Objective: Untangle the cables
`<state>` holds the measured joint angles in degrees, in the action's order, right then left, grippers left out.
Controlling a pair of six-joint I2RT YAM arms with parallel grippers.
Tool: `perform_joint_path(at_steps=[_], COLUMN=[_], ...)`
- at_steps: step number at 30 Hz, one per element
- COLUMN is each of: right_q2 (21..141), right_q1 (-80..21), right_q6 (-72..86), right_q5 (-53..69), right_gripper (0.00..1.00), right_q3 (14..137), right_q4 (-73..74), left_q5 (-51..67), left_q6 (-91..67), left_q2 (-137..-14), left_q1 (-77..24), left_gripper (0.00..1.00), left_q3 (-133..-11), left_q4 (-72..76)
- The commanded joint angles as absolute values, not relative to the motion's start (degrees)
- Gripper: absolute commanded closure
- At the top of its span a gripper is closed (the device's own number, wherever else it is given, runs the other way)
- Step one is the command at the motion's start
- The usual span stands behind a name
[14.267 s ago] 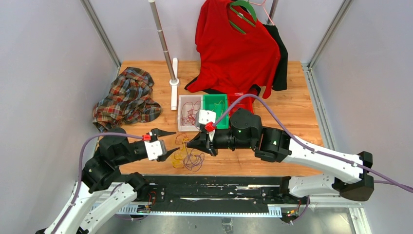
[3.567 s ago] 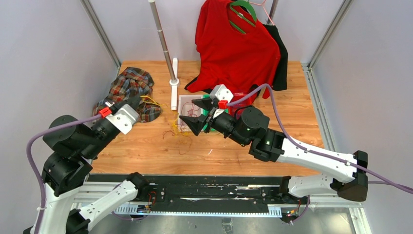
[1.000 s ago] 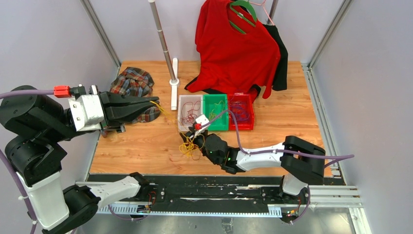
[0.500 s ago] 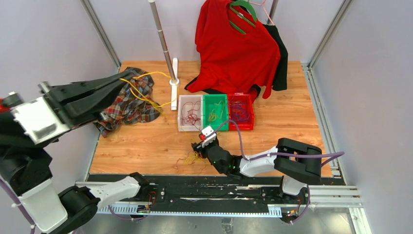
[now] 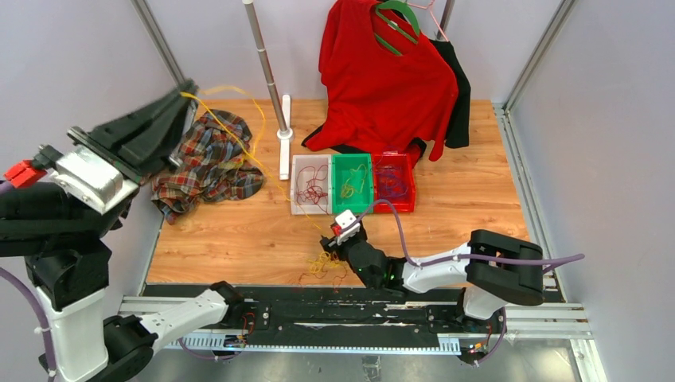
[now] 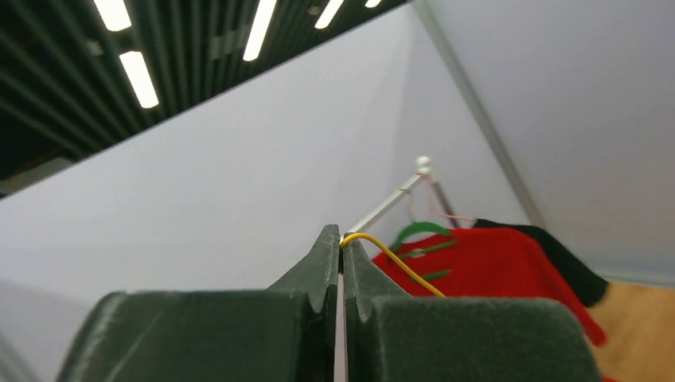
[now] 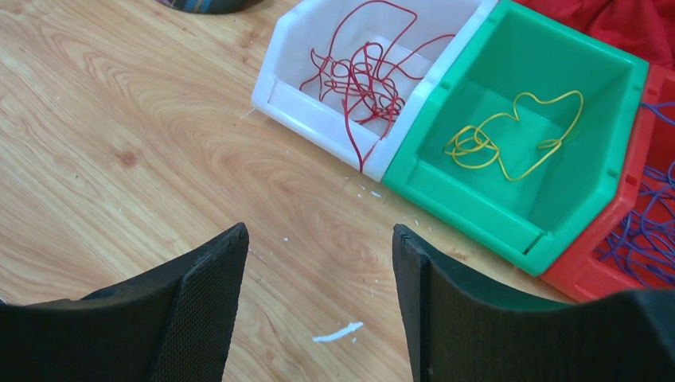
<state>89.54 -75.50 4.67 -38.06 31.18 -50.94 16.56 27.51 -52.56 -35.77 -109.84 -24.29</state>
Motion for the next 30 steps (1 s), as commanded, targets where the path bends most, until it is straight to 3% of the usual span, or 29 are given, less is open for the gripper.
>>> perform_joint_path(at_steps=[1, 10, 15, 20, 23, 30], right_q2=[87.46, 91.14, 92.02, 91.50, 90.78, 81.17], right_q1=[-77.24, -80.66, -80.90, -80.95, -80.86, -76.19], right_q6=[3.05, -2.74, -2.53, -2.42, -2.96, 0.51], right_q5=[-39.94, -42.58, -43.91, -45.24, -45.59, -42.91], right_gripper=[0.33, 0.27, 0.27, 0.27, 0.26, 0.24], right_q3=[29.19, 30.40, 30.14, 29.27, 29.85, 34.47], right_q4=[-51.39, -54.05, -53.89, -53.87, -53.61, -43.51], left_q5=[-0.30, -7.35, -8.14, -2.84, -0.46, 6.39], left_q6=[35.11, 43.69, 44.46, 44.81, 41.02, 33.19], left_q2=[-53.42, -59.84, -59.98, -58.53, -59.63, -53.35], left_q1=[-35.77, -35.77, -35.77, -35.77, -35.77, -35.77], left_gripper=[1.00, 1.00, 1.00, 1.00, 0.99, 1.00], left_q3=[-112.18, -122.56, -120.93, -117.33, -120.72, -105.74], left_q4=[-5.72, 2.37, 5.83, 1.08, -8.99, -14.78])
